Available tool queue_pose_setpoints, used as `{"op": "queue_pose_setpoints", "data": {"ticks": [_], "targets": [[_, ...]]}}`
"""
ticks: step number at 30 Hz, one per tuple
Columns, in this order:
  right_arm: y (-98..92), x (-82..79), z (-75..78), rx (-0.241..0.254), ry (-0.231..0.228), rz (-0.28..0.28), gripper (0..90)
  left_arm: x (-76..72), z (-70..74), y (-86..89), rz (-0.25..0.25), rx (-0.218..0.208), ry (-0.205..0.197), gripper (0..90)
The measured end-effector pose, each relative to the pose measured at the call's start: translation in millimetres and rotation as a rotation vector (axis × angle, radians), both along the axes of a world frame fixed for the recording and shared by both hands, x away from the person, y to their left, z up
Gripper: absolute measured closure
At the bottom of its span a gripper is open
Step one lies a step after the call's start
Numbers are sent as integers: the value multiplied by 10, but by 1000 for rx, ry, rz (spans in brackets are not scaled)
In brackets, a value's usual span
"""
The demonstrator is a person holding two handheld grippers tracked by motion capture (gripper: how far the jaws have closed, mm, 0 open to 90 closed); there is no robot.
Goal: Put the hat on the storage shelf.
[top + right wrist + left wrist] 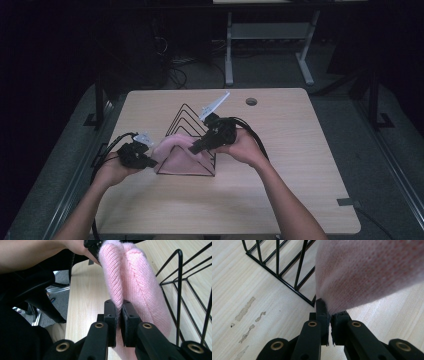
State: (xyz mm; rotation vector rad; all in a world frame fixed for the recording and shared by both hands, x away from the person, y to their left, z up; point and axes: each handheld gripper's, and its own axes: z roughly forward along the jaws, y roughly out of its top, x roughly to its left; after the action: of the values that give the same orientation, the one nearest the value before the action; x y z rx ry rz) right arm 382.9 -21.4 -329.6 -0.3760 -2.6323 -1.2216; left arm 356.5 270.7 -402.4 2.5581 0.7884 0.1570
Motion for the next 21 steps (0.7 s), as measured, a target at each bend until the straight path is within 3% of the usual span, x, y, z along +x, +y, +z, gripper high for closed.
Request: {"op": "queue_pose_setpoints", "data": {"ticks": [8,15,21], "targets": [[-56,-25,1,17,3,-20,801,-31,25,21,-12,-16,-6,835],[-189,-32,18,53,21,-51,624,-74,84,77,3,-58,-13,737],[-402,-46,13,60,4,-105,522,-119,127,119,15,-87,-24,665]]}}
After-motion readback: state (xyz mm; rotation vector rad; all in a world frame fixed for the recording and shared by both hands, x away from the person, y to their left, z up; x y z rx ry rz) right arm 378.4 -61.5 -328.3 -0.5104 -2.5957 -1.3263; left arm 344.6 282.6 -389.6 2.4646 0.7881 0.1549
